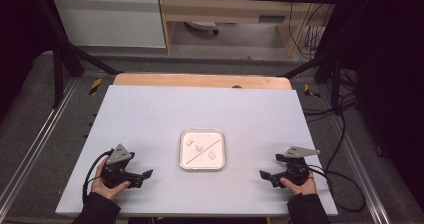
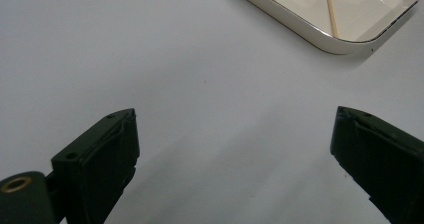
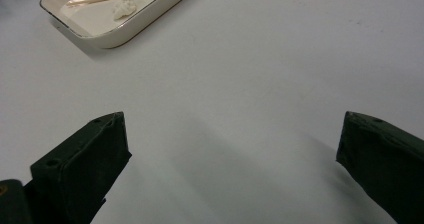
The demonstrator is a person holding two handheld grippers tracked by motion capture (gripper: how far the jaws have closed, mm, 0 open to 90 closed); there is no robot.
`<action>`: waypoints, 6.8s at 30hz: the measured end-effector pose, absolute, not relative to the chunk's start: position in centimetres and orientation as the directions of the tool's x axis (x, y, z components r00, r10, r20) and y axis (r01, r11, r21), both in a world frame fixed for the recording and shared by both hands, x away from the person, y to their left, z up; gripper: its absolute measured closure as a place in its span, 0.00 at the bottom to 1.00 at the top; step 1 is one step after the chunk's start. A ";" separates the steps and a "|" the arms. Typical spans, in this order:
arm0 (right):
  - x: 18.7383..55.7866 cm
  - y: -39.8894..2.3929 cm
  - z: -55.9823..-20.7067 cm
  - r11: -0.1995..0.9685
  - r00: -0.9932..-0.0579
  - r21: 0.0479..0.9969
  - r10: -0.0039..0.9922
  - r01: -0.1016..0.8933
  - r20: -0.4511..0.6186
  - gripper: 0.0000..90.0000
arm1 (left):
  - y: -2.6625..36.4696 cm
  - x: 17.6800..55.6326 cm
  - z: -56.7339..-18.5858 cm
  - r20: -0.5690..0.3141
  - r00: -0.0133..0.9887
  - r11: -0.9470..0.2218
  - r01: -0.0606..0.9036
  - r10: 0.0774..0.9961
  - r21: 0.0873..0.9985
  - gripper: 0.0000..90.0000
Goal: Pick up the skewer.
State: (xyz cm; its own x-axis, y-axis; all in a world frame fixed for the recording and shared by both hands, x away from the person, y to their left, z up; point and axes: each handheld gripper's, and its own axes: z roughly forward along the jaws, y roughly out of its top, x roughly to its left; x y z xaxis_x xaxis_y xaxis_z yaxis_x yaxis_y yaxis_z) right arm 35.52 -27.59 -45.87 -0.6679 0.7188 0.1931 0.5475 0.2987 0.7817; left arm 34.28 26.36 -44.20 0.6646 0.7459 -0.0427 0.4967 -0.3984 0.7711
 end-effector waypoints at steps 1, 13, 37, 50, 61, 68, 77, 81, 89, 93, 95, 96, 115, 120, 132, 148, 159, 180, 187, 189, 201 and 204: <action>35.5 -27.6 -45.8 0.298 -0.669 0.782 0.717 0.547 0.195 0.01 | 26.4 34.3 -44.2 -0.043 0.665 -0.398 0.497 0.746 0.771 0.06; 35.6 -27.5 -45.9 0.300 -0.669 0.780 0.717 0.550 0.196 0.01 | 26.2 34.2 -43.9 -0.040 0.668 -0.400 0.491 0.743 0.774 0.06; 35.6 -27.5 -45.9 0.307 -0.669 0.776 0.719 0.551 0.191 0.01 | 24.5 34.3 -42.8 -0.019 0.685 -0.428 0.476 0.728 0.769 0.06; 35.6 -27.5 -45.9 0.309 -0.670 0.775 0.718 0.551 0.190 0.01 | 22.6 34.6 -42.0 -0.001 0.709 -0.462 0.461 0.705 0.758 0.06; 35.6 -27.4 -45.9 0.312 -0.672 0.774 0.716 0.551 0.189 0.01 | 20.5 35.1 -41.1 0.019 0.730 -0.489 0.438 0.683 0.755 0.06; 35.6 -27.4 -45.9 0.312 -0.672 0.774 0.716 0.550 0.188 0.01 | 18.5 35.6 -40.5 0.030 0.747 -0.508 0.422 0.665 0.751 0.07; 35.6 -27.4 -45.9 0.312 -0.672 0.775 0.716 0.550 0.189 0.01 | 15.9 36.6 -40.5 0.033 0.763 -0.537 0.422 0.645 0.730 0.09; 35.6 -27.4 -45.9 0.312 -0.673 0.775 0.715 0.550 0.189 0.01 | 14.9 37.2 -40.5 0.031 0.764 -0.544 0.429 0.645 0.721 0.13; 35.6 -27.4 -45.9 0.313 -0.674 0.774 0.714 0.550 0.190 0.01 | 13.0 38.0 -40.9 0.062 0.758 -0.576 0.437 0.650 0.691 0.24; 35.6 -27.4 -45.9 0.313 -0.674 0.773 0.714 0.551 0.192 0.01 | 12.1 38.3 -41.2 0.072 0.766 -0.596 0.433 0.639 0.676 0.29; 35.6 -27.4 -45.9 0.313 -0.674 0.773 0.713 0.551 0.192 0.01 | 11.7 38.4 -41.4 0.078 0.770 -0.605 0.431 0.634 0.669 0.33; 35.6 -27.4 -45.9 0.314 -0.675 0.774 0.713 0.550 0.190 0.01 | 11.6 38.4 -41.5 0.071 0.777 -0.612 0.432 0.626 0.663 0.37; 35.6 -27.3 -46.0 0.315 -0.679 0.773 0.708 0.550 0.195 0.01 | 9.7 39.6 -43.1 0.070 0.772 -0.635 0.464 0.632 0.617 0.51; 35.7 -27.4 -46.0 0.317 -0.680 0.773 0.707 0.549 0.193 0.01 | 9.5 39.7 -43.2 0.078 0.770 -0.641 0.465 0.633 0.610 0.59; 35.6 -27.4 -46.0 0.315 -0.680 0.774 0.707 0.549 0.195 0.01 | 9.3 39.7 -43.3 0.062 0.773 -0.641 0.476 0.632 0.603 0.82; 35.6 -27.4 -45.9 0.312 -0.680 0.775 0.706 0.549 0.198 0.01 | 9.0 39.6 -43.5 0.058 0.766 -0.635 0.486 0.640 0.600 0.97; 35.6 -27.4 -45.9 0.312 -0.681 0.776 0.705 0.548 0.197 0.01 | 9.1 39.6 -43.6 0.036 0.766 -0.616 0.487 0.642 0.619 0.99; 35.6 -27.3 -45.9 0.312 -0.681 0.776 0.705 0.548 0.198 0.01 | 10.9 38.7 -41.9 -0.005 0.764 -0.549 0.467 0.645 0.693 0.99; 35.6 -27.1 -45.8 0.325 -0.688 0.777 0.702 0.539 0.183 0.01 | 11.6 38.4 -41.3 -0.014 0.768 -0.539 0.462 0.640 0.705 0.99; 35.7 -26.8 -45.7 0.342 -0.696 0.779 0.699 0.526 0.163 0.01 | 11.7 38.3 -41.2 -0.019 0.770 -0.538 0.463 0.638 0.704 0.99; 35.7 -25.0 -45.0 0.412 -0.705 0.768 0.706 0.491 0.072 0.01 | 11.5 38.0 -40.6 -0.029 0.794 -0.550 0.447 0.607 0.706 0.99; 35.7 -24.8 -44.8 0.429 -0.712 0.770 0.700 0.473 0.048 0.01 | 11.3 37.9 -40.4 -0.029 0.799 -0.553 0.442 0.601 0.707 0.99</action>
State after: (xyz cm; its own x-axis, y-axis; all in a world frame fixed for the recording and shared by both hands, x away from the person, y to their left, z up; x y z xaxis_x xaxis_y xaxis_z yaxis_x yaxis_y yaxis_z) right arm 35.71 -24.76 -44.76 -0.7124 0.7001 0.0479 0.4731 0.4288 0.7696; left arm 37.88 11.26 -40.37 0.7986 0.6011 -0.0288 0.4416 -0.5527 0.7068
